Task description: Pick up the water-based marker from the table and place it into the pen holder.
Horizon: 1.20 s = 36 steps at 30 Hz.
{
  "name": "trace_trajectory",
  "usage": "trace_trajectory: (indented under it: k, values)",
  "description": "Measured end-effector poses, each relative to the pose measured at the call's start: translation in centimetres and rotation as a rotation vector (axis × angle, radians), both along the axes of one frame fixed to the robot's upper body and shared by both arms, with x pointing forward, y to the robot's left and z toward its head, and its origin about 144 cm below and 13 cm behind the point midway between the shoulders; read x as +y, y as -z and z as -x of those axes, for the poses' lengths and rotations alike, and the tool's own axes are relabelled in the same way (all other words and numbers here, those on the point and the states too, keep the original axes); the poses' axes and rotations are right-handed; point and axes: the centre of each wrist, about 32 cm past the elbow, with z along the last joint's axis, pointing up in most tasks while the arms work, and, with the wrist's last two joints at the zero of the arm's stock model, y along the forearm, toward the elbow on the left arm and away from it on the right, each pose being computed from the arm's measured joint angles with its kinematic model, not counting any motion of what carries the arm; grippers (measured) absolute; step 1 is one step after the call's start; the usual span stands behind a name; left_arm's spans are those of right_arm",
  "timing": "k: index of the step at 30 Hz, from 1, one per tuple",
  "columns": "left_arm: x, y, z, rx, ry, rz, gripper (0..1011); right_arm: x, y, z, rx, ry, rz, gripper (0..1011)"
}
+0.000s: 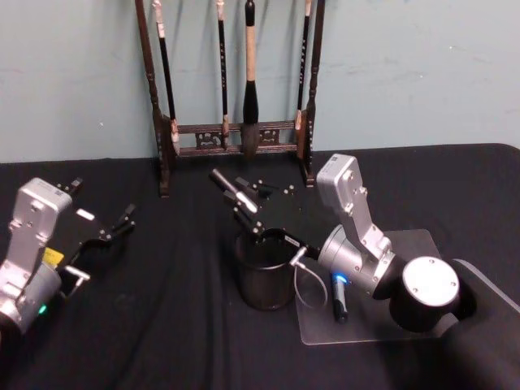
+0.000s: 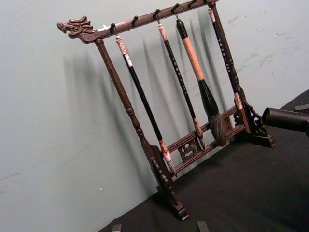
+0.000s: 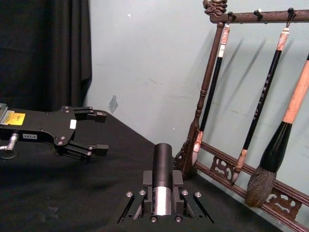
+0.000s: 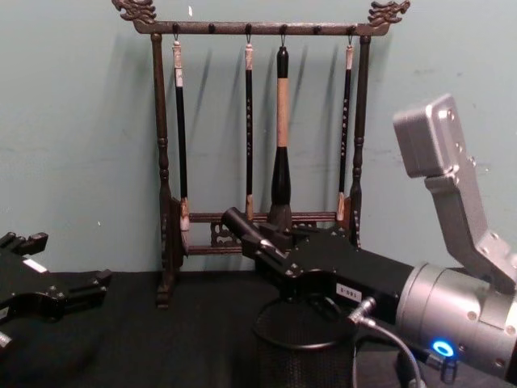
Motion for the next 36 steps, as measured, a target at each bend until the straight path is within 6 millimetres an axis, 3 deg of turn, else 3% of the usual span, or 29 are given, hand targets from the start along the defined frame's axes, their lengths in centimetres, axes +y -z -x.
trace_trajectory:
  k: [36]
  values:
    - [0.00, 0.00, 0.00, 0.000, 0.000, 0.000, 1009, 0.01, -0.02, -0.13, -0.018, -0.025, -0.002, 239]
